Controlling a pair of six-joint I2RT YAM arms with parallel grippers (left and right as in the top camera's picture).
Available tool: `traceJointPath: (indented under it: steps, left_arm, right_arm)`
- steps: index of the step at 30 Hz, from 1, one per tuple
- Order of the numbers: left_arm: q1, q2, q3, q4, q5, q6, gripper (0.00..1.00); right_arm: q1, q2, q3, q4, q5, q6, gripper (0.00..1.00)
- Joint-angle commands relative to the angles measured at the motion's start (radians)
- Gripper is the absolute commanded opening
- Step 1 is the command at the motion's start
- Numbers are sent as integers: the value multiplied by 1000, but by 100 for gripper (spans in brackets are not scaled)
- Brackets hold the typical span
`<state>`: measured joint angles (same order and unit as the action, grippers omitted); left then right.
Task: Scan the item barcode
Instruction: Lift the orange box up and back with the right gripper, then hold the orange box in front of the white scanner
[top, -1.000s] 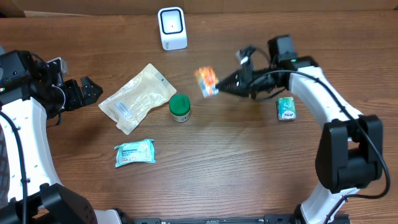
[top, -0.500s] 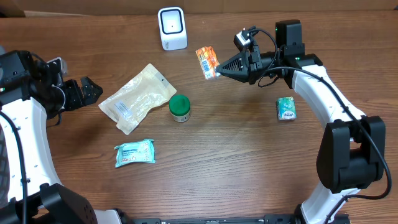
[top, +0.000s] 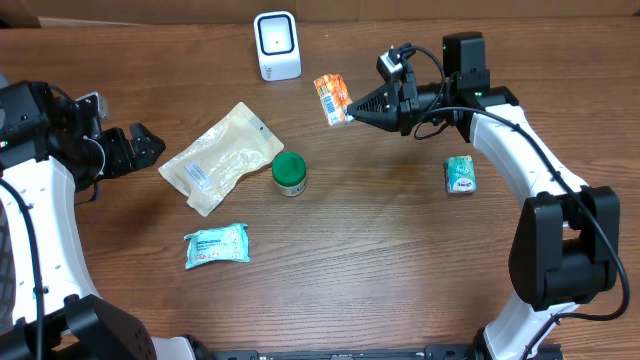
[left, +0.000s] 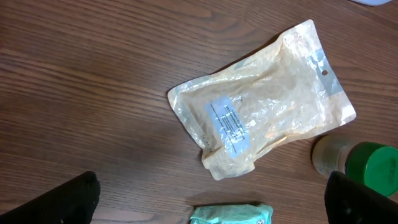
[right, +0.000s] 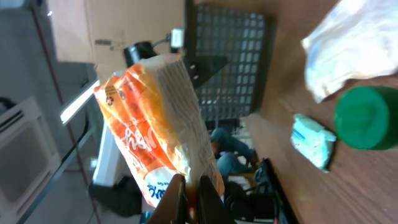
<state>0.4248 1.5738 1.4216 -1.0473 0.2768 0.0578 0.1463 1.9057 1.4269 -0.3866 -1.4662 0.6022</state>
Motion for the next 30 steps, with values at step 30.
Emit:
traceJointPath:
  steps: [30]
  left_arm:
    - [-6,-10,0,3,4,-10,100]
  right_arm:
    - [169,319,1068,-934,1097,-290,4]
